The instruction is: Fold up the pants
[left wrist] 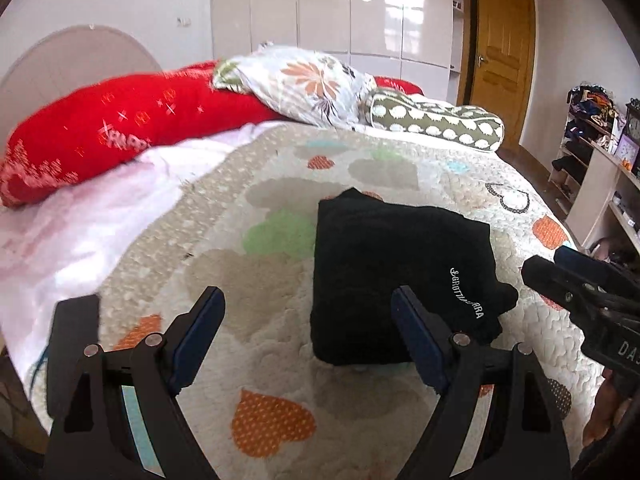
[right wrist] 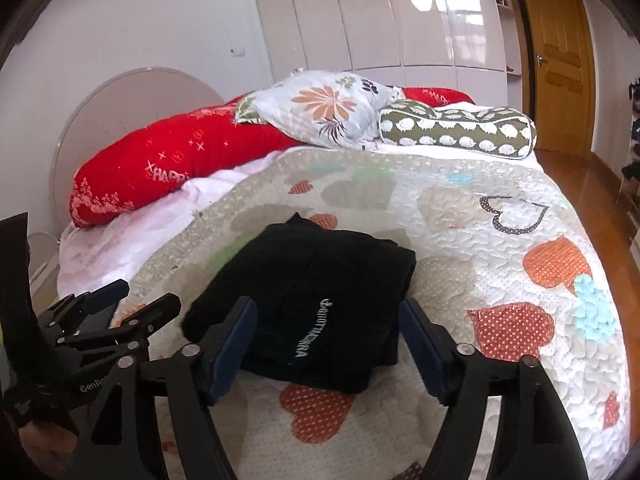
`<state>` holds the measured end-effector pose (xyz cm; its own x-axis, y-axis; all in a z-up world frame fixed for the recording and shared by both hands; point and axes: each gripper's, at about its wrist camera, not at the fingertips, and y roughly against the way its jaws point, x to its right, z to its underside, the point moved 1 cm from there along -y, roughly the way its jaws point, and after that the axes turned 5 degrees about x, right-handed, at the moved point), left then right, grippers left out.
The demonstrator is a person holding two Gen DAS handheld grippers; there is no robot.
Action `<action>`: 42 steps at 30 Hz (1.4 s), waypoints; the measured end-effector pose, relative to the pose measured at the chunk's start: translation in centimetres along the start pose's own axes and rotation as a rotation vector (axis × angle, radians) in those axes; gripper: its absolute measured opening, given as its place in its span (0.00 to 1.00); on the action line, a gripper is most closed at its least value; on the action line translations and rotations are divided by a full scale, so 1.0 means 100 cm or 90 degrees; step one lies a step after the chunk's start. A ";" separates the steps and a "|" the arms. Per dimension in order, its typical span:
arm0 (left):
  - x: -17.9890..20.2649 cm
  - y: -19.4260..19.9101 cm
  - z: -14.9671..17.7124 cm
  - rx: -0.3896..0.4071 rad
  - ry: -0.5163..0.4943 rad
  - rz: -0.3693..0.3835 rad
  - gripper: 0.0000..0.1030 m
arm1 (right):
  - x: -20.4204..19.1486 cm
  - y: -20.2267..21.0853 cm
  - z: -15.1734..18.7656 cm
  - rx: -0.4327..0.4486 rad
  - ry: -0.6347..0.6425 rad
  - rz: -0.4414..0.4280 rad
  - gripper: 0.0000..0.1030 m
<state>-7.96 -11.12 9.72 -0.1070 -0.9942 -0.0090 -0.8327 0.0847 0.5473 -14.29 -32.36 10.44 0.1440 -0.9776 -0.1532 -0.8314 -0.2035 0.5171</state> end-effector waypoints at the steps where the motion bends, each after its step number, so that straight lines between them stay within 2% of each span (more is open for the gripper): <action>1: -0.001 0.003 0.000 0.005 0.001 -0.003 0.83 | -0.002 -0.001 0.000 -0.001 0.000 0.000 0.79; 8: -0.004 0.024 -0.001 0.035 0.001 -0.014 0.83 | -0.010 0.012 0.005 -0.004 0.003 -0.001 0.79; 21: 0.000 0.044 0.001 0.053 -0.011 -0.020 0.83 | -0.017 0.026 0.008 0.003 0.006 -0.002 0.79; 42: 0.009 0.046 -0.002 0.052 -0.020 -0.011 0.83 | -0.022 0.026 0.009 -0.006 0.024 -0.003 0.80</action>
<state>-11.71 -11.64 12.42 -0.1090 -0.9930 -0.0451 -0.8759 0.0745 0.4767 -17.29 -30.66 11.39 0.1681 -0.9778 -0.1247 -0.8252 -0.2088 0.5249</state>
